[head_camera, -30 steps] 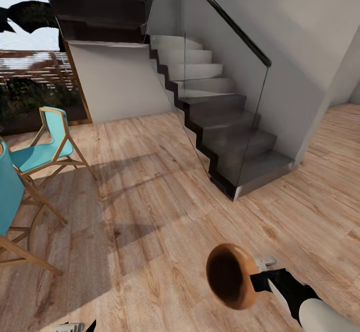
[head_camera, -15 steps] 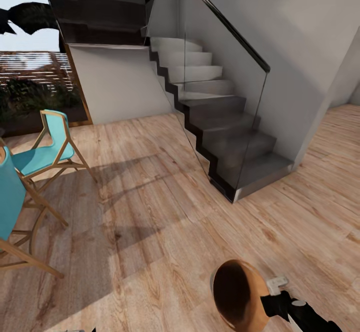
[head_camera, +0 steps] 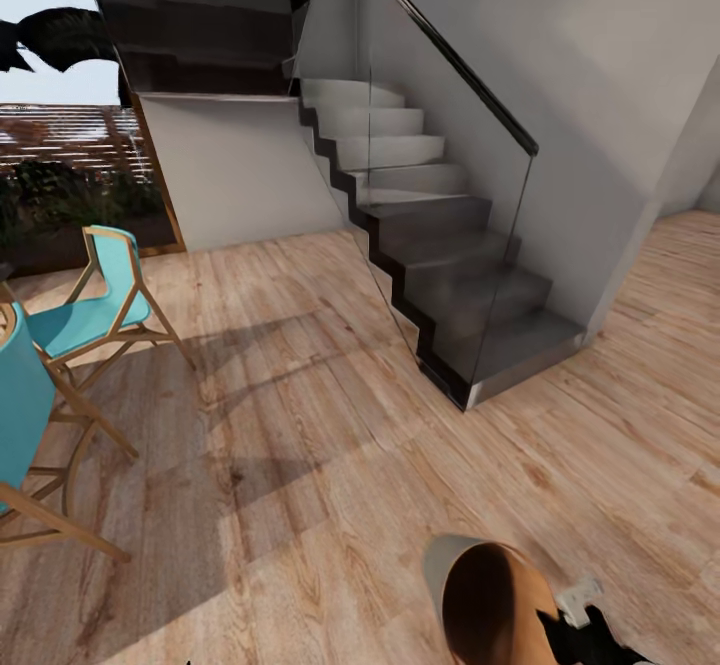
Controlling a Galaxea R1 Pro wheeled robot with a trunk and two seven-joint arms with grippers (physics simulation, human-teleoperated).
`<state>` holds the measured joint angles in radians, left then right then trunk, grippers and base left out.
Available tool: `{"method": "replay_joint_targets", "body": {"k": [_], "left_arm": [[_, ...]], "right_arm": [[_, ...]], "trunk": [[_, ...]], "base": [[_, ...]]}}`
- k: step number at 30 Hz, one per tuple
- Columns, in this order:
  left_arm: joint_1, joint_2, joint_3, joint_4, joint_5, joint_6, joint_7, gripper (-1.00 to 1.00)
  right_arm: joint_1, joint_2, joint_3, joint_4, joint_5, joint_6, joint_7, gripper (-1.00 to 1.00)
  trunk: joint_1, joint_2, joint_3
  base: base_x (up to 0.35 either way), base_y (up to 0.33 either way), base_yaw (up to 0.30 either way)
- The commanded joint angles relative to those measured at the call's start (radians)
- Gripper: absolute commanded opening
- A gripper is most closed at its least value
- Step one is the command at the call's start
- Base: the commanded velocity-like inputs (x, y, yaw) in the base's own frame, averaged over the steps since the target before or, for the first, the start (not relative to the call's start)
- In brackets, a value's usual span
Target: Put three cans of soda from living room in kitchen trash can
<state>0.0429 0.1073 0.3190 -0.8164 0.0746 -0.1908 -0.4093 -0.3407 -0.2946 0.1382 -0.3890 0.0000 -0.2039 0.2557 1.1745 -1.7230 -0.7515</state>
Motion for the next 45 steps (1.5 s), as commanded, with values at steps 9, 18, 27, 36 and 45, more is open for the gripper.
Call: {"method": "replay_joint_targets", "body": {"k": [9, 18, 27, 36, 45], "left_arm": [[0.000, 0.000, 0.000, 0.000, 0.001, -0.002, -0.001, 1.00], [0.000, 0.000, 0.000, 0.000, 0.001, -0.001, 0.000, 1.00], [0.000, 0.000, 0.000, -0.002, 0.002, -0.001, -0.001, 1.00], [0.000, 0.000, 0.000, 0.000, 0.002, -0.001, 0.000, 1.00], [0.000, 0.000, 0.000, 0.000, 0.001, -0.001, 0.000, 1.00]], "right_arm": [[0.020, -0.043, -0.171, -0.011, -0.001, -0.069, 0.208, -1.00], [0.030, -0.055, -0.244, 0.010, 0.008, -0.071, 0.123, -1.00], [0.031, -0.048, -0.249, 0.014, 0.004, -0.069, 0.080, -1.00], [0.031, -0.045, -0.249, 0.015, 0.004, -0.069, 0.077, -1.00], [0.031, -0.044, -0.249, 0.015, 0.006, -0.069, 0.077, -1.00]], "trunk": [[-0.035, 0.063, 0.028], [-0.042, 0.077, 0.035], [-0.042, 0.077, 0.035], [-0.042, 0.077, 0.039], [-0.042, 0.077, 0.045]], "base": [[0.000, 0.000, 0.000], [0.000, 0.000, 0.000], [0.000, 0.000, 0.046], [0.000, 0.000, 0.222], [0.000, 0.000, 0.244]]}}
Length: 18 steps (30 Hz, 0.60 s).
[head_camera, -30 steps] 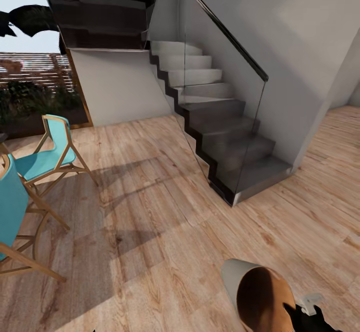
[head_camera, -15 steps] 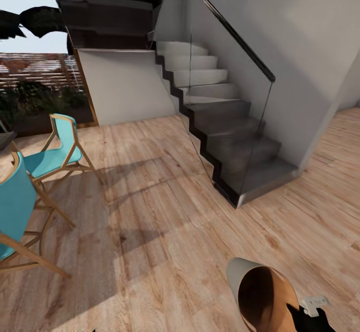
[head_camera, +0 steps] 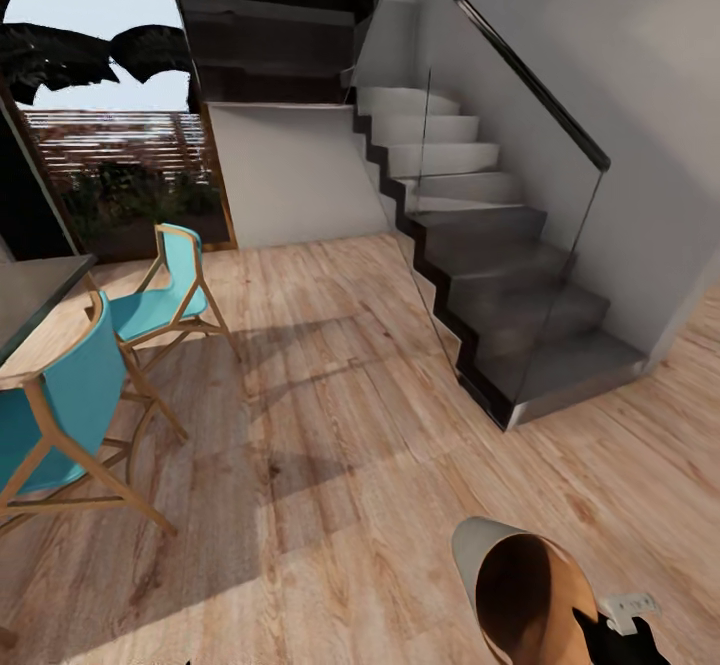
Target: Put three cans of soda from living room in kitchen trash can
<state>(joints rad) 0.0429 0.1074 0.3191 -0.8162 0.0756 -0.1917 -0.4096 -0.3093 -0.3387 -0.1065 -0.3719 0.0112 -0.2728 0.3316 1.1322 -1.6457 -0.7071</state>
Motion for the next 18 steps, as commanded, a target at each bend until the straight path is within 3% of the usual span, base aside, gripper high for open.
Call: {"method": "replay_joint_targets", "body": {"k": [1, 18], "left_arm": [[0.000, 0.000, 0.000, 0.000, -0.001, 0.000, 0.000, 1.00], [0.000, 0.000, 0.000, 0.000, 0.001, 0.000, 0.000, 1.00]], "right_arm": [[-0.001, 0.000, -0.004, -0.002, -0.005, 0.000, 0.001, -1.00], [-0.001, 0.001, -0.004, -0.001, -0.004, -0.002, 0.003, -1.00]], "trunk": [[0.000, 0.000, 0.001], [0.000, 0.000, 0.013]], "base": [[0.000, 0.000, 0.245], [0.000, 0.000, 0.240]]}}
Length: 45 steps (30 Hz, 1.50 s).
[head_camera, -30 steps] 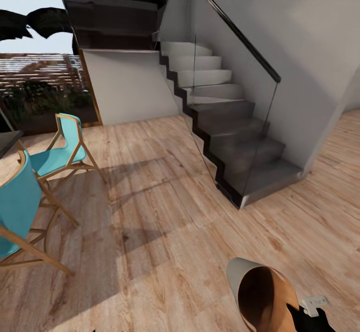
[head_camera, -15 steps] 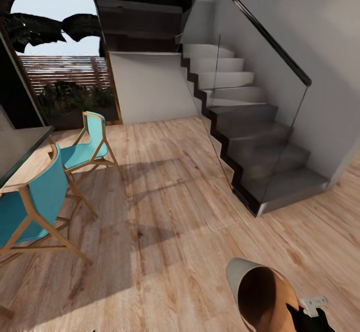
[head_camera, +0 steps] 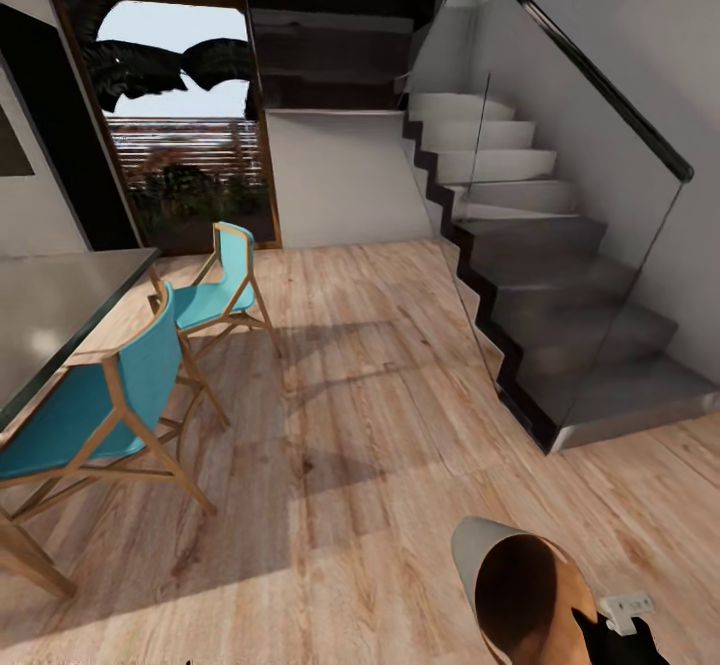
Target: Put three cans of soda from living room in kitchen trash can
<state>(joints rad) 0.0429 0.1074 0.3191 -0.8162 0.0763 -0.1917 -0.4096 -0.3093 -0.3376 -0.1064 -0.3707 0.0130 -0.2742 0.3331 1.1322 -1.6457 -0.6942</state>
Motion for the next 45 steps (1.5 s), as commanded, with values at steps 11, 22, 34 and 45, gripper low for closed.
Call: {"method": "replay_joint_targets", "body": {"k": [11, 22, 34, 45], "left_arm": [[0.000, 0.000, 0.000, 0.000, 0.000, 0.000, 0.000, 1.00], [0.000, 0.000, 0.000, 0.000, -0.002, -0.001, 0.001, 1.00], [0.000, 0.000, 0.000, 0.000, -0.001, -0.002, 0.002, 1.00], [0.000, 0.000, 0.000, 0.000, -0.001, 0.000, 0.001, 1.00]], "right_arm": [[-0.001, 0.000, -0.003, -0.002, -0.005, -0.001, 0.001, -1.00], [-0.001, 0.000, -0.001, -0.002, -0.005, -0.002, 0.001, -1.00], [-0.001, 0.000, 0.002, -0.001, -0.004, -0.002, 0.001, -1.00], [-0.001, 0.000, 0.003, -0.001, -0.004, -0.002, 0.001, -1.00]], "trunk": [[0.000, 0.000, 0.008], [0.000, 0.000, 0.017], [0.000, 0.000, 0.027], [0.000, 0.000, 0.035]], "base": [[0.000, 0.000, 0.235], [0.000, 0.000, 0.230], [0.000, 0.000, 0.228], [-0.071, 0.046, 0.228]]}}
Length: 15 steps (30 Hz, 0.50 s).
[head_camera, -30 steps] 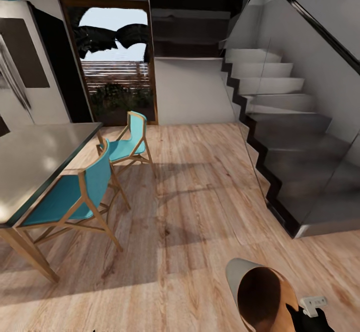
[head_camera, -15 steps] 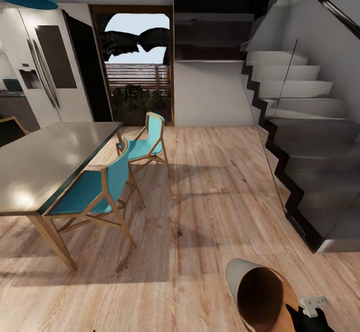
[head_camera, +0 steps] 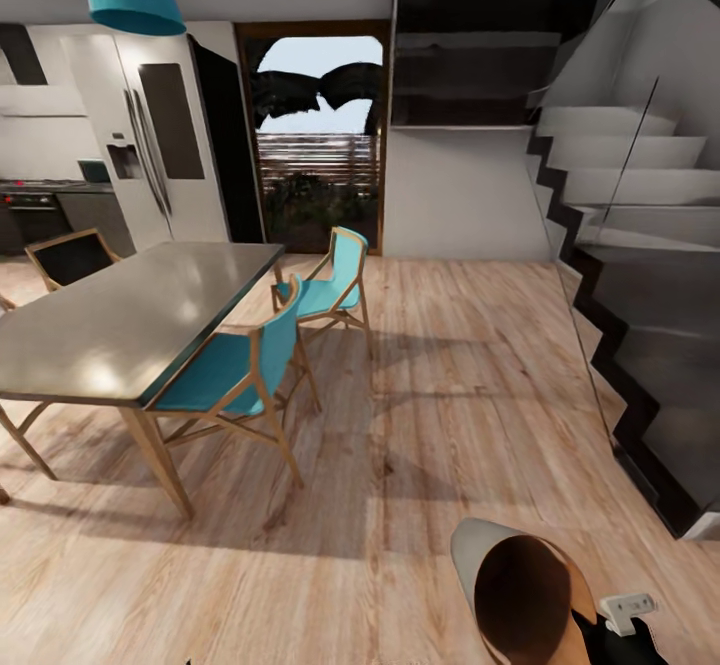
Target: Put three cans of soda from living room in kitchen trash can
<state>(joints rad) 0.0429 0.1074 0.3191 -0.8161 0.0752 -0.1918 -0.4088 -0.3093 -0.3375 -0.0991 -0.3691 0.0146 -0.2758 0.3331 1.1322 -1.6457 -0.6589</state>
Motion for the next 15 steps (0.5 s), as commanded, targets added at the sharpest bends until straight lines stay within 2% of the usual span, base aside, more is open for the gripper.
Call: {"method": "replay_joint_targets", "body": {"k": [1, 15], "left_arm": [[0.000, 0.000, 0.000, 0.000, 0.000, 0.000, 0.000, 1.00], [0.000, 0.000, 0.000, 0.000, 0.001, -0.001, -0.001, 1.00]], "right_arm": [[-0.001, 0.000, -0.004, -0.002, -0.005, 0.000, 0.001, -1.00], [-0.001, 0.000, -0.004, -0.002, -0.005, 0.000, 0.001, -1.00]], "trunk": [[0.000, 0.000, 0.001], [0.000, 0.000, 0.012]], "base": [[-0.217, 0.146, 0.228], [-0.257, 0.183, 0.228]]}}
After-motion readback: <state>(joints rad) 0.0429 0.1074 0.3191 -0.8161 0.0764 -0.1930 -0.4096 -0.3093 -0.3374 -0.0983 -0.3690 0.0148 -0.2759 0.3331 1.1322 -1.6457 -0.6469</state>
